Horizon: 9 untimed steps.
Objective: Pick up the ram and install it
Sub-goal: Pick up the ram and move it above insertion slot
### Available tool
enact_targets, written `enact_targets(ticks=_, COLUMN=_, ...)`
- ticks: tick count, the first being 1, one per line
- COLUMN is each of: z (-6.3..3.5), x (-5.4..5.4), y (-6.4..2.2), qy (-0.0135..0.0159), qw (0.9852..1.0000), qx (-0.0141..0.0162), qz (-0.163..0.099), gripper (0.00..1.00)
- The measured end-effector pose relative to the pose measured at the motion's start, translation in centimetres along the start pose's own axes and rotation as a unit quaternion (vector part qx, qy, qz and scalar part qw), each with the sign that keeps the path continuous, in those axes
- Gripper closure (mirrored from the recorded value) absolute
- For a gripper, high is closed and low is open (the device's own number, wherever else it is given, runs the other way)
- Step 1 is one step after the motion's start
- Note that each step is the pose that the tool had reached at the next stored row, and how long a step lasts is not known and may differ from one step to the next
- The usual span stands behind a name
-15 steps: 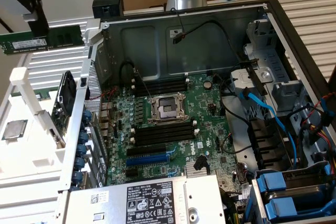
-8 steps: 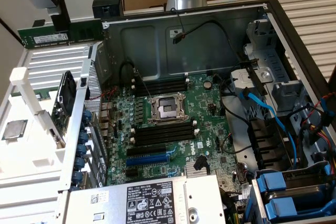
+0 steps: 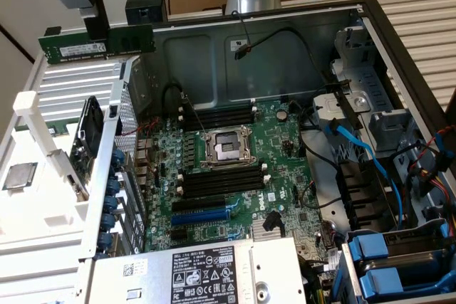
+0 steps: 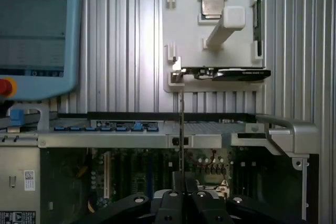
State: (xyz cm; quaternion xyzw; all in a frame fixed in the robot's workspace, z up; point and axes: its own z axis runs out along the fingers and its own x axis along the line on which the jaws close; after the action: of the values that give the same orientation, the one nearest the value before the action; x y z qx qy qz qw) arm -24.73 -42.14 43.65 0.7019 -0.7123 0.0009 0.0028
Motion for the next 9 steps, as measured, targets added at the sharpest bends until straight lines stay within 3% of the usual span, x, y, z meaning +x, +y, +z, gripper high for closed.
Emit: enact_targets(ticks=9, z=-0.02, x=-0.7, y=-3.16, qy=-0.0002, qw=1.0, qx=-0.0004, qz=0.0, gripper=0.88)
